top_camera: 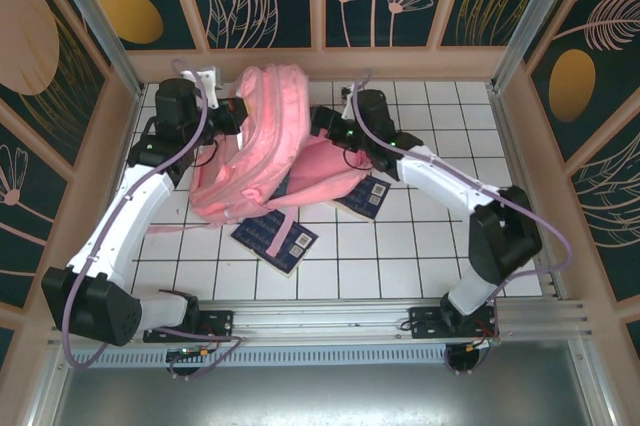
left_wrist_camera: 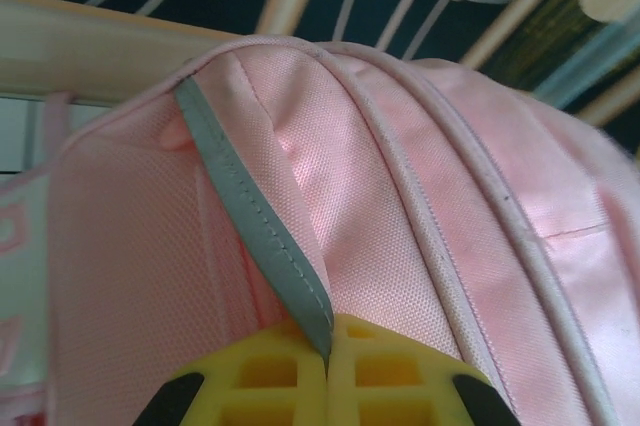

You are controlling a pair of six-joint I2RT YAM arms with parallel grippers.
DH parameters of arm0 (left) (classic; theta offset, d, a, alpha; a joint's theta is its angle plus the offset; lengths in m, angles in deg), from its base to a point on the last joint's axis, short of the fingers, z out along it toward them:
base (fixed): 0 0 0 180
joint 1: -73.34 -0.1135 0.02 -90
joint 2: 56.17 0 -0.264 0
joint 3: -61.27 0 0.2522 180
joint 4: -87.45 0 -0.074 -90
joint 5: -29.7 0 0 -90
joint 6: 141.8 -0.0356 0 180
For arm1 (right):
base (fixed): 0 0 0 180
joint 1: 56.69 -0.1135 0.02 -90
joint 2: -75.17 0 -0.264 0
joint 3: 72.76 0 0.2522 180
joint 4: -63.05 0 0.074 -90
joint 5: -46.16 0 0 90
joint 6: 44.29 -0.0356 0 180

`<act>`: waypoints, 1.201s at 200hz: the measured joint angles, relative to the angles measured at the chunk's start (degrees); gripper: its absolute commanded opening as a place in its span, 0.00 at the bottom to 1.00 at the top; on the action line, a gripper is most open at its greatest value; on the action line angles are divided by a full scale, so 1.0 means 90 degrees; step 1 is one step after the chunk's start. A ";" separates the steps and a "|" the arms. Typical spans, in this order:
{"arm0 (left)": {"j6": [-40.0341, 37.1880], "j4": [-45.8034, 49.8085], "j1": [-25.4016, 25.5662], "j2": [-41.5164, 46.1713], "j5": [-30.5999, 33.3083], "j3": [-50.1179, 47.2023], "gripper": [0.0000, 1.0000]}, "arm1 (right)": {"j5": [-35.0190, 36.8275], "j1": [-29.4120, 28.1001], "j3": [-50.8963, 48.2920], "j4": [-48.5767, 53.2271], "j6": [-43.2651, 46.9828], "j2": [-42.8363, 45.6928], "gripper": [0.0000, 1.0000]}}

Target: Pack books, pencil case, and school supplies into a backpack

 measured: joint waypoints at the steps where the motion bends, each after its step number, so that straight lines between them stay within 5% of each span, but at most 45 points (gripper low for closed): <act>1: 0.0010 -0.0002 -0.0007 0.0000 0.0022 0.0000 0.00 | 0.0029 0.0000 -0.0015 0.0012 0.0019 0.0024 0.89; 42: 0.0287 -0.0007 -0.0299 -0.0214 0.0923 0.0097 0.00 | 0.0954 0.0155 -0.0945 0.0527 0.0440 0.1426 0.85; 94: 0.0515 -0.0146 -0.0369 -0.1520 0.0925 0.0838 0.00 | 0.0534 0.0073 -0.1649 0.0872 0.1151 0.2101 0.81; 128: 0.0721 -0.0221 -0.0376 -0.2620 0.0236 0.1566 0.37 | 0.0214 -0.0427 -0.1834 0.1226 0.1583 0.1821 0.81; 146: 0.0874 -0.0231 -0.0393 -0.2718 0.0066 0.1613 0.47 | 0.0129 -0.0731 -0.1831 0.1343 0.1802 0.1547 0.81; 184: 0.1139 -0.0087 -0.0398 -0.1552 0.0255 0.0784 0.52 | -0.0136 -0.1081 -0.1751 0.1433 0.2067 0.0767 0.81; 240: 0.2373 -0.0119 -0.0112 0.1384 -0.0483 -0.2198 0.57 | -0.0663 -0.1404 -0.0957 0.1496 0.2344 -0.0775 0.81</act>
